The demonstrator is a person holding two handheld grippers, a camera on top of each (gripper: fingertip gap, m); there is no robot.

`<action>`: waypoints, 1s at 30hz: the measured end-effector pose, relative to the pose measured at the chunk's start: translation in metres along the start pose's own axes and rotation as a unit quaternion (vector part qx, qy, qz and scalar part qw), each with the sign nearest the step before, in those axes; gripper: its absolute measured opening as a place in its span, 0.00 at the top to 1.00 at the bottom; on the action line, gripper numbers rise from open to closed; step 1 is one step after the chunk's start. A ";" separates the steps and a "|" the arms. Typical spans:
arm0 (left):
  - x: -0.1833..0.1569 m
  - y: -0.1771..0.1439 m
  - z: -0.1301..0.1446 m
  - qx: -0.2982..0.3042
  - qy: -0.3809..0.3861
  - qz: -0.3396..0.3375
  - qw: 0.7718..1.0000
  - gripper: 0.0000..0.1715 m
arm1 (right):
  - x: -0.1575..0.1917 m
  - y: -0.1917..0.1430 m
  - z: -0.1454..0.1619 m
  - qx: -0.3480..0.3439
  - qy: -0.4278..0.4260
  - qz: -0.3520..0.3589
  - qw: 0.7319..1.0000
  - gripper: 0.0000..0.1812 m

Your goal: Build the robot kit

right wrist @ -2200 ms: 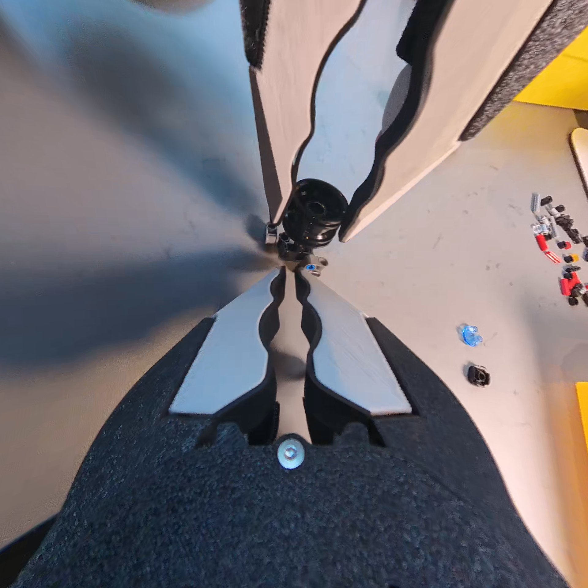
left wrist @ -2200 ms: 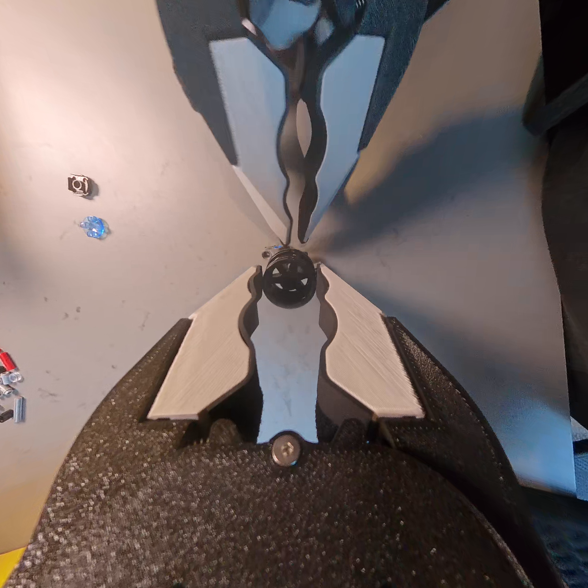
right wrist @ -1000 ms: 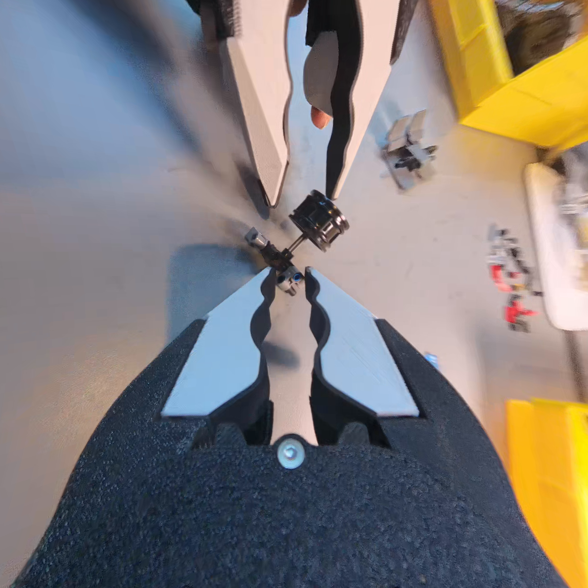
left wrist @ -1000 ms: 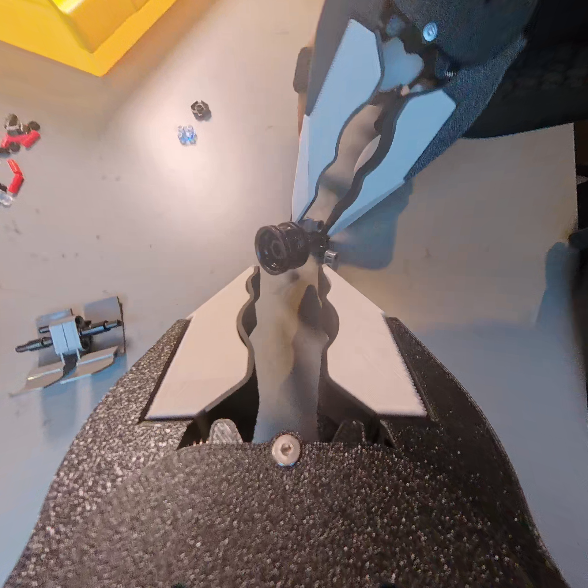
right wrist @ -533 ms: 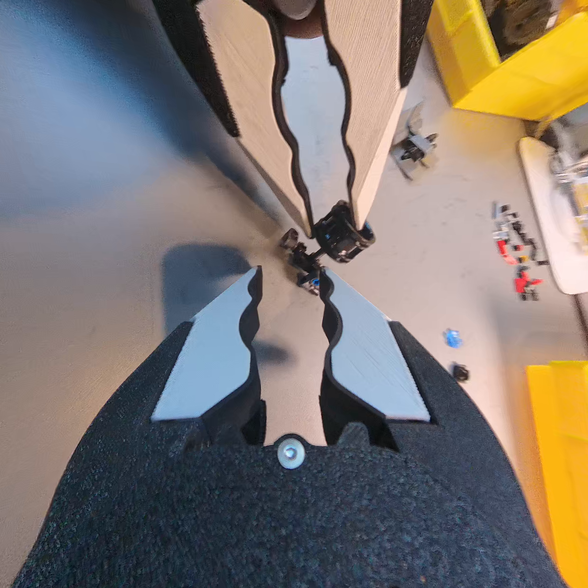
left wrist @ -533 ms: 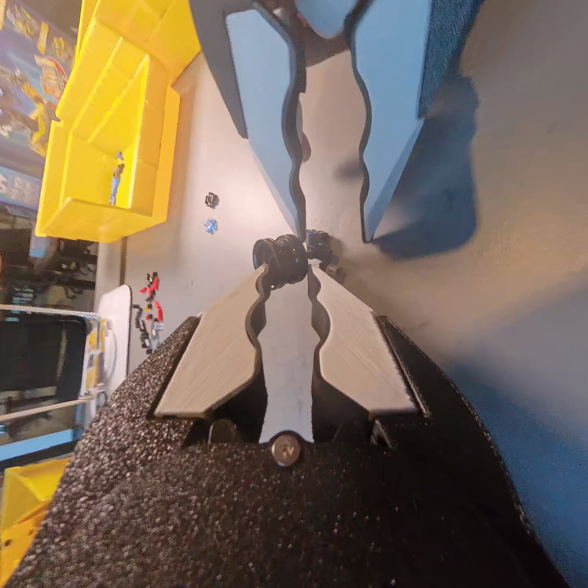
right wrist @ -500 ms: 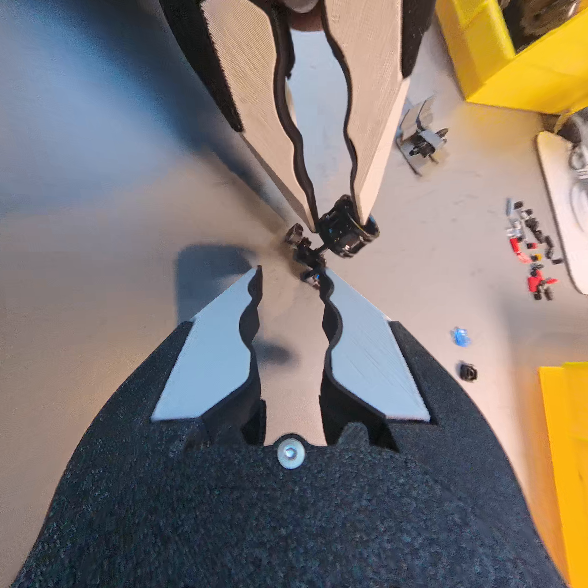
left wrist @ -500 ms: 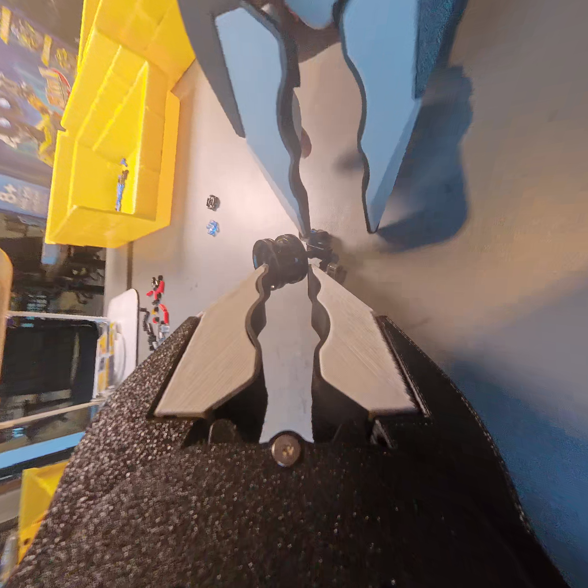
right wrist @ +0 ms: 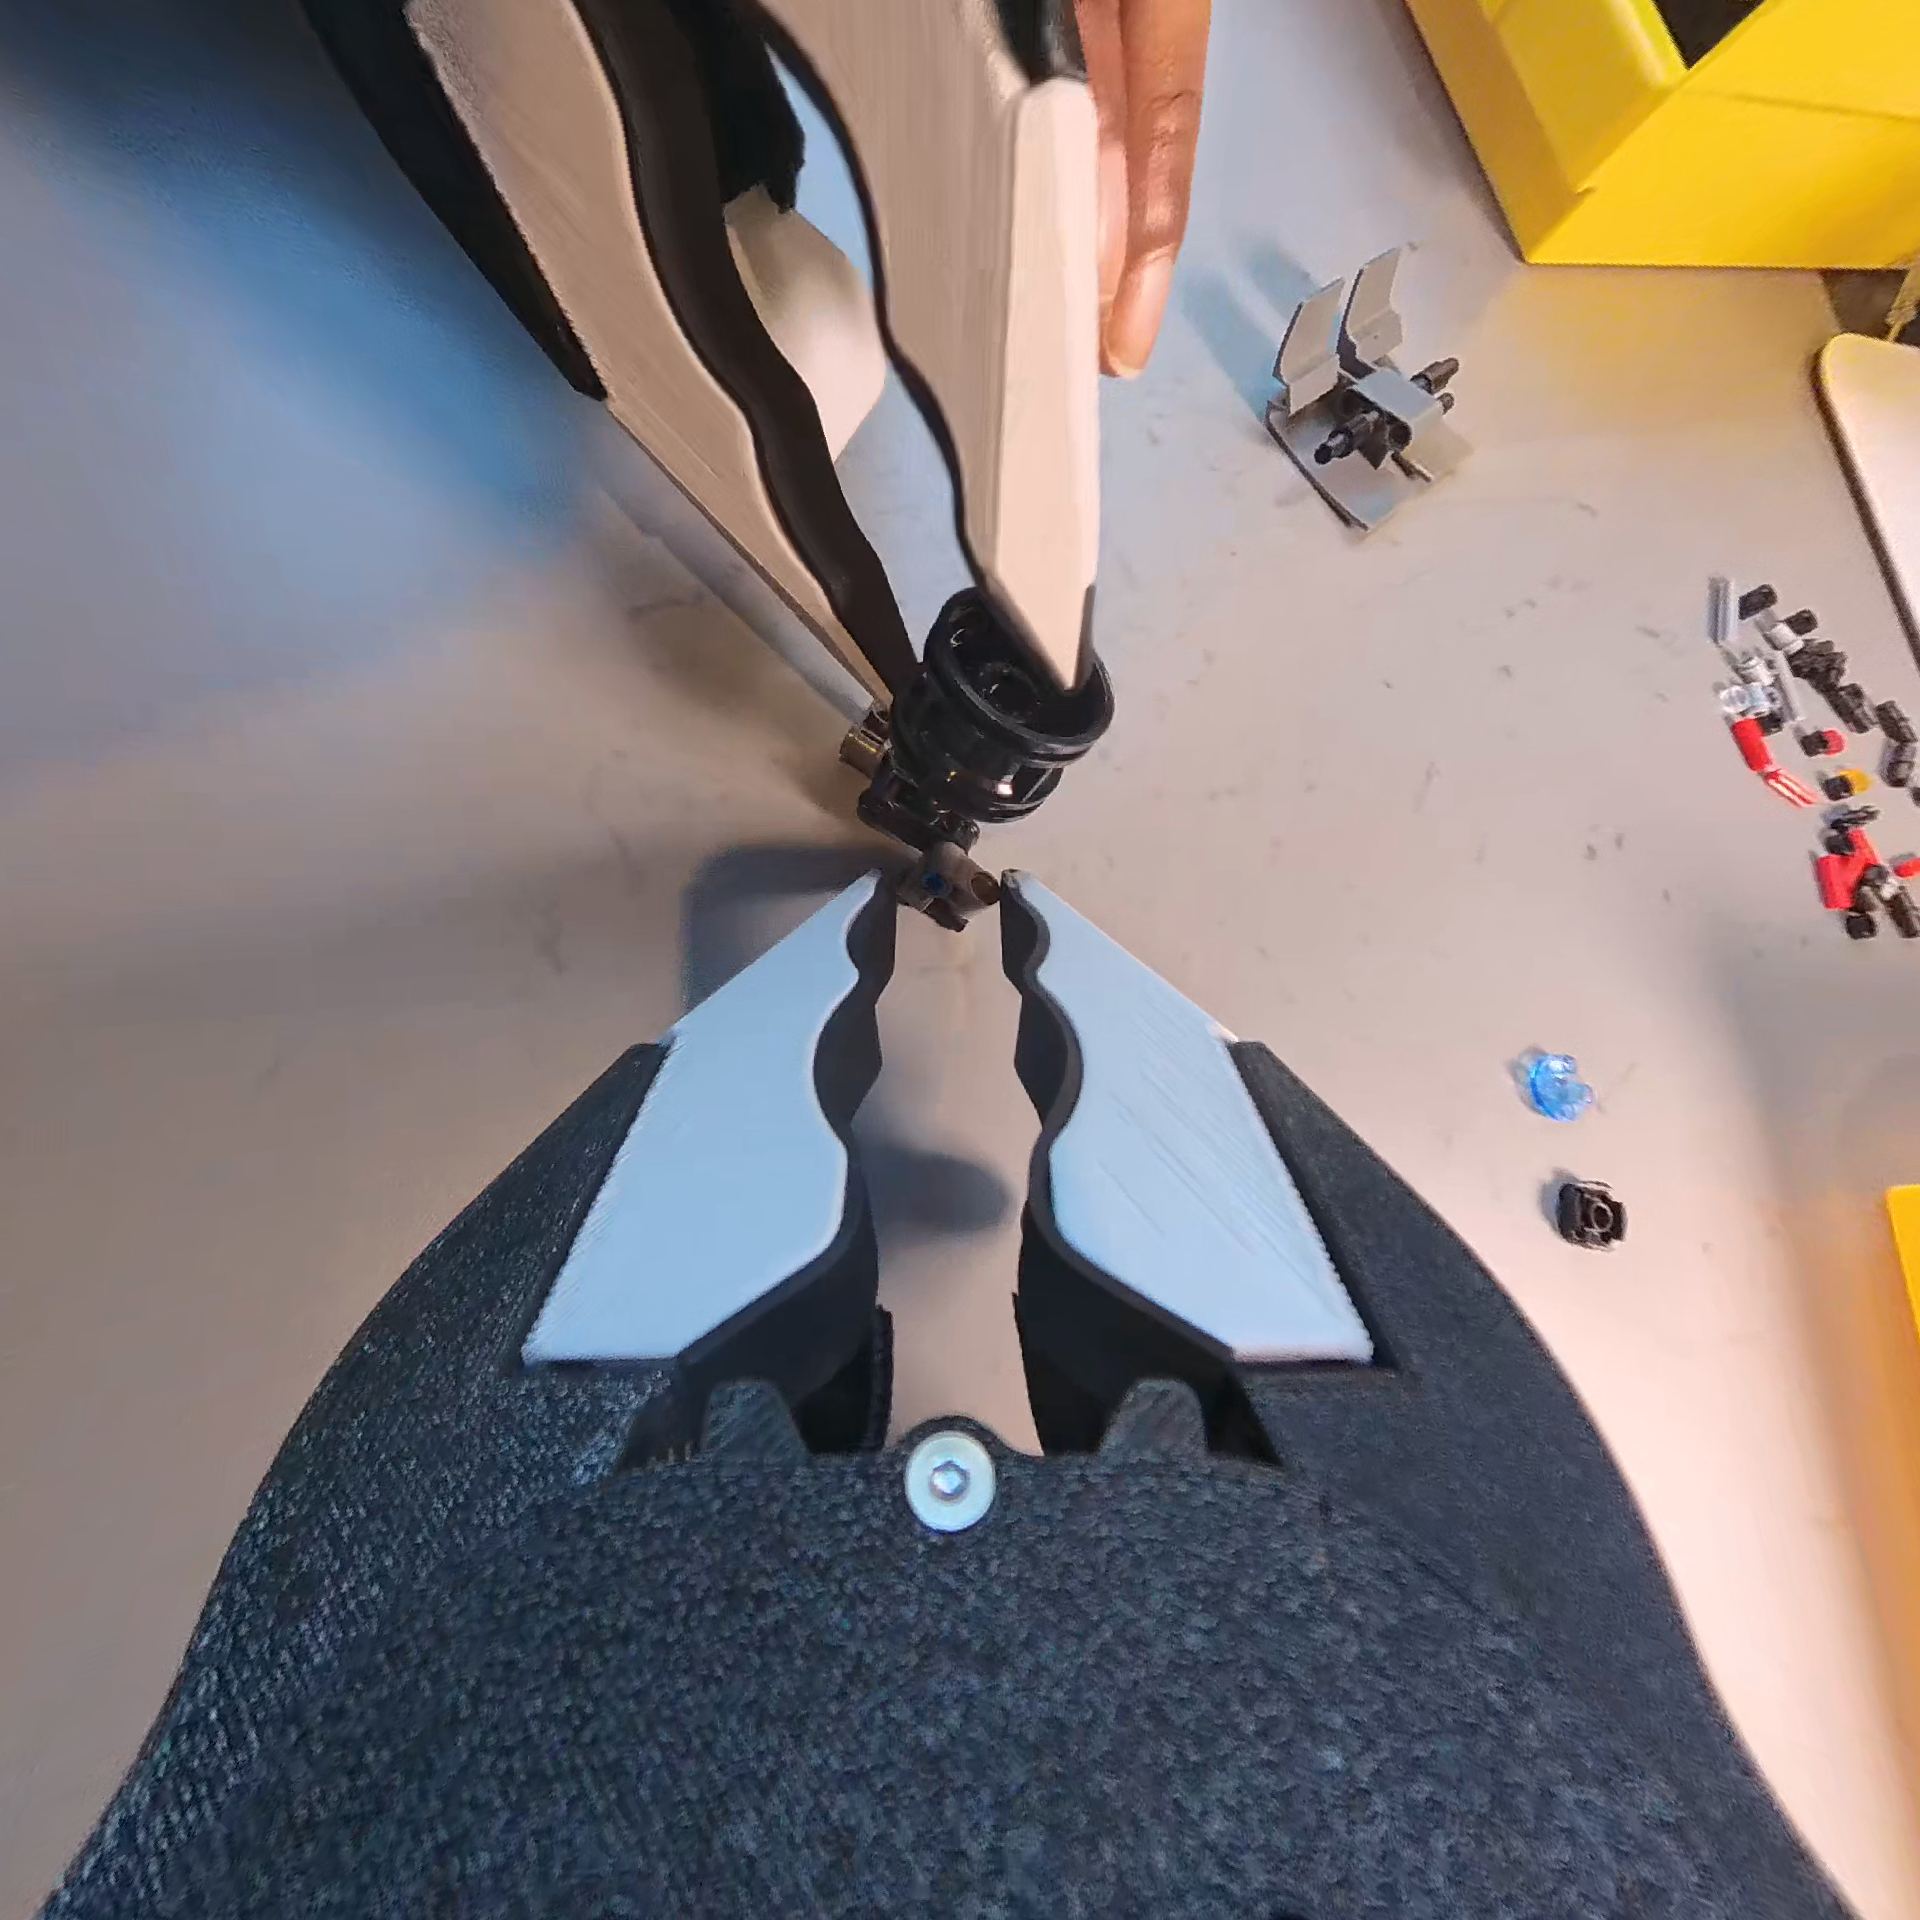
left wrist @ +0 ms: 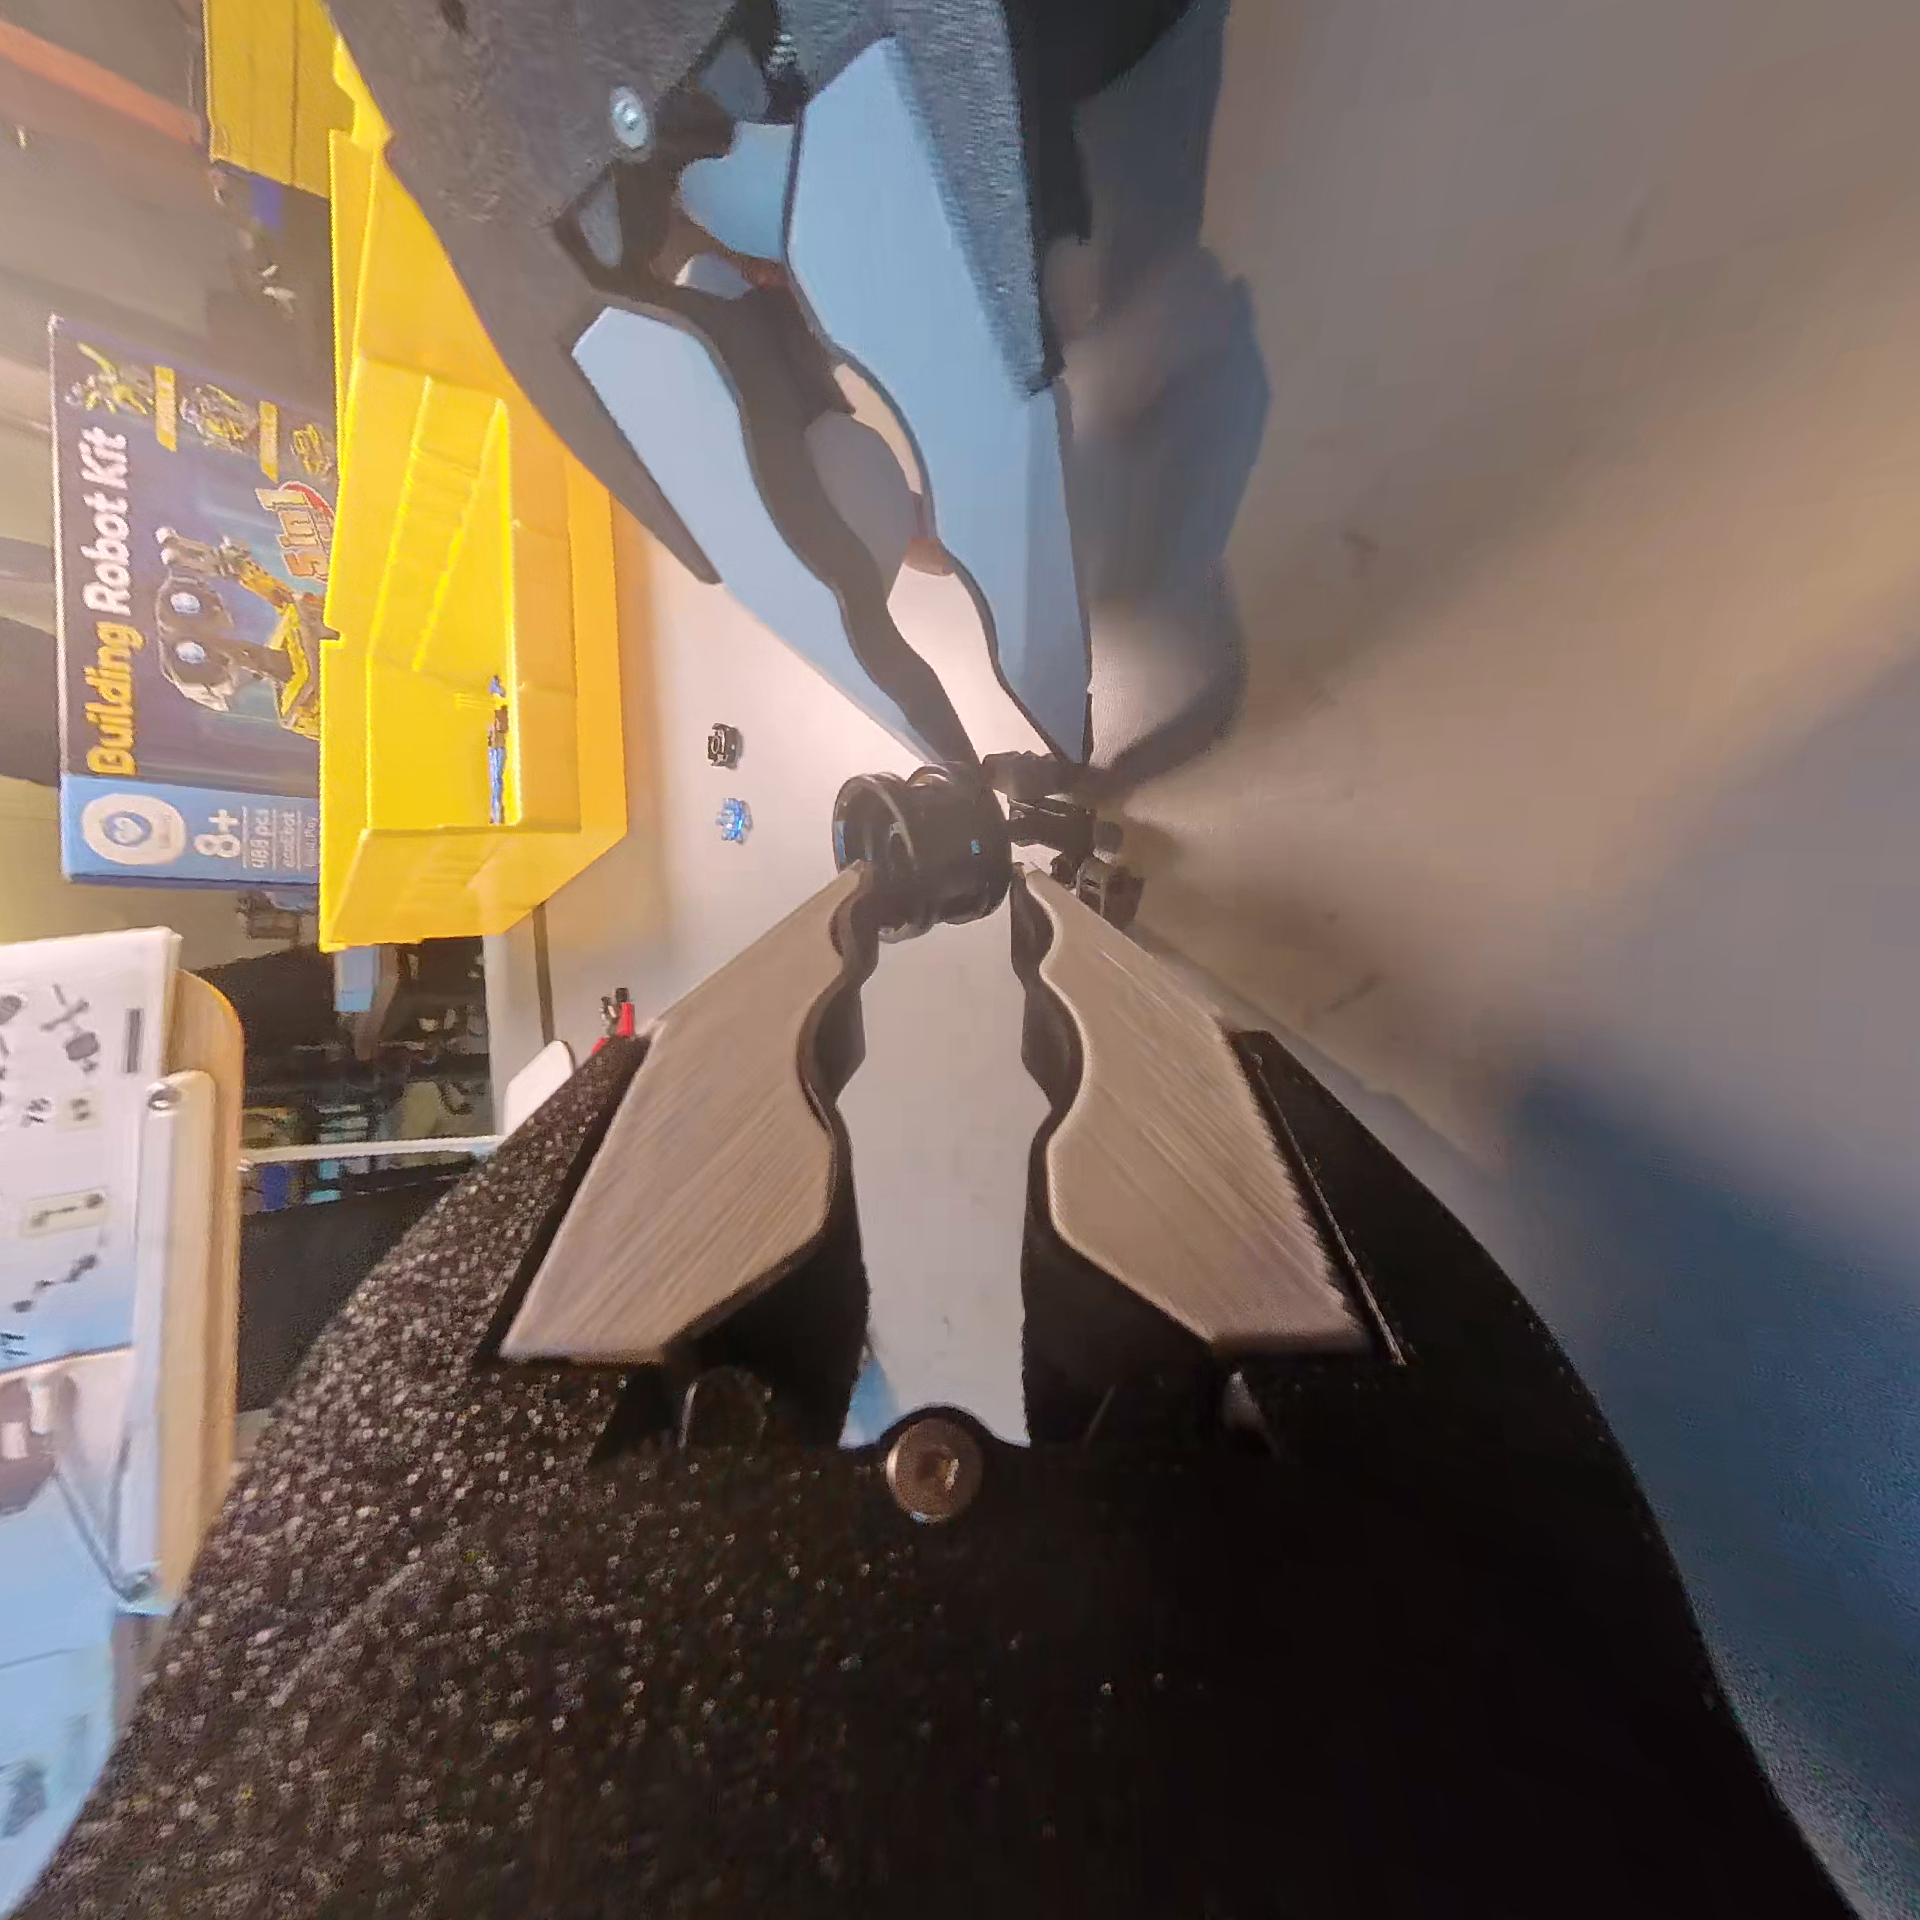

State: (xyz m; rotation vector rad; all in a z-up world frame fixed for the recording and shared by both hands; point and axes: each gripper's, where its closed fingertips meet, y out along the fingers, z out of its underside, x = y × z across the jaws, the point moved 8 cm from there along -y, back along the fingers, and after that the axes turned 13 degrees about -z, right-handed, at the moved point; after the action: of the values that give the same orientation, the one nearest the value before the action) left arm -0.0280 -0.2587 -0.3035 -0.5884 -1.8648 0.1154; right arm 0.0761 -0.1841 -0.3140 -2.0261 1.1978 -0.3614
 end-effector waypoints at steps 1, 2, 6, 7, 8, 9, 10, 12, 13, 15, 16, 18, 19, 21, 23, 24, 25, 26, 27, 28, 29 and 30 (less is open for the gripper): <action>0.001 -0.001 0.001 -0.001 -0.023 0.003 1.000 0.85 | 0.000 0.000 0.000 0.003 -0.004 0.008 1.000 0.89; 0.003 -0.003 0.002 -0.002 -0.052 0.006 0.999 0.82 | 0.001 0.000 0.000 0.007 -0.009 0.019 1.000 0.89; 0.014 -0.008 0.010 0.005 -0.256 0.038 0.966 0.74 | 0.005 -0.001 0.001 0.034 -0.033 0.072 0.996 0.90; 0.015 -0.007 0.013 0.017 -0.311 0.056 0.949 0.71 | 0.007 0.000 0.000 0.038 -0.040 0.082 0.995 0.90; 0.014 -0.006 0.014 0.023 -0.355 0.081 0.931 0.67 | 0.008 0.000 -0.001 0.042 -0.045 0.092 0.994 0.90; 0.013 -0.004 0.012 0.022 -0.391 0.102 0.914 0.65 | 0.010 0.001 -0.001 0.046 -0.047 0.101 0.993 0.90; 0.012 -0.002 0.010 0.020 -0.416 0.116 0.902 0.64 | 0.010 0.002 -0.002 0.049 -0.050 0.108 0.992 0.90; 0.009 0.004 0.008 0.032 -0.430 0.129 0.893 0.65 | 0.011 0.004 -0.004 0.056 -0.051 0.117 0.990 0.90; 0.007 0.008 0.006 0.038 -0.423 0.130 0.896 0.66 | 0.011 0.005 -0.005 0.056 -0.049 0.118 0.990 0.90; 0.003 0.013 0.005 0.058 -0.404 0.122 0.905 0.71 | 0.013 0.006 -0.007 0.051 -0.046 0.113 0.991 0.90; 0.000 0.016 0.006 0.070 -0.393 0.120 0.909 0.73 | 0.014 0.006 -0.007 0.050 -0.048 0.111 0.991 0.90; -0.003 0.017 0.009 0.083 -0.377 0.125 0.914 0.81 | 0.014 0.006 -0.008 0.047 -0.051 0.110 0.991 0.91; -0.004 0.017 0.011 0.083 -0.374 0.130 0.914 0.81 | 0.015 0.005 -0.007 0.044 -0.052 0.105 0.992 0.92; -0.004 0.015 0.014 0.078 -0.379 0.140 0.911 0.82 | 0.015 0.003 -0.007 0.033 -0.046 0.095 0.994 0.94; -0.003 0.014 0.017 0.078 -0.382 0.144 0.910 0.82 | 0.014 0.001 -0.006 0.024 -0.034 0.079 0.996 0.93; -0.002 0.014 0.019 0.077 -0.382 0.145 0.910 0.82 | 0.013 0.000 -0.006 0.016 -0.026 0.071 0.997 0.92; -0.002 0.013 0.021 0.075 -0.382 0.149 0.909 0.82 | 0.012 0.000 -0.007 0.010 -0.018 0.062 0.998 0.90; -0.001 0.013 0.021 0.071 -0.383 0.155 0.908 0.82 | 0.011 -0.001 -0.007 0.006 -0.012 0.052 0.999 0.90; -0.001 0.012 0.022 0.068 -0.384 0.158 0.907 0.82 | 0.008 -0.001 -0.007 0.001 -0.006 0.048 0.999 0.89; -0.001 0.012 0.023 0.065 -0.387 0.160 0.906 0.82 | 0.006 -0.001 -0.007 -0.002 0.000 0.044 0.999 0.89; -0.001 0.013 0.024 0.064 -0.390 0.162 0.904 0.82 | 0.005 0.001 -0.007 -0.002 0.006 0.036 0.999 0.89; -0.001 0.013 0.024 0.064 -0.392 0.162 0.903 0.82 | 0.004 0.003 -0.007 0.000 0.010 0.027 1.000 0.89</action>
State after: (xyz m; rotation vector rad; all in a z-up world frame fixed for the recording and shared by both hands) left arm -0.0455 -0.2428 -0.3178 -0.8346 -2.4817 0.7894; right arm 0.0724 -0.1911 -0.3120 -1.9896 1.2629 -0.3567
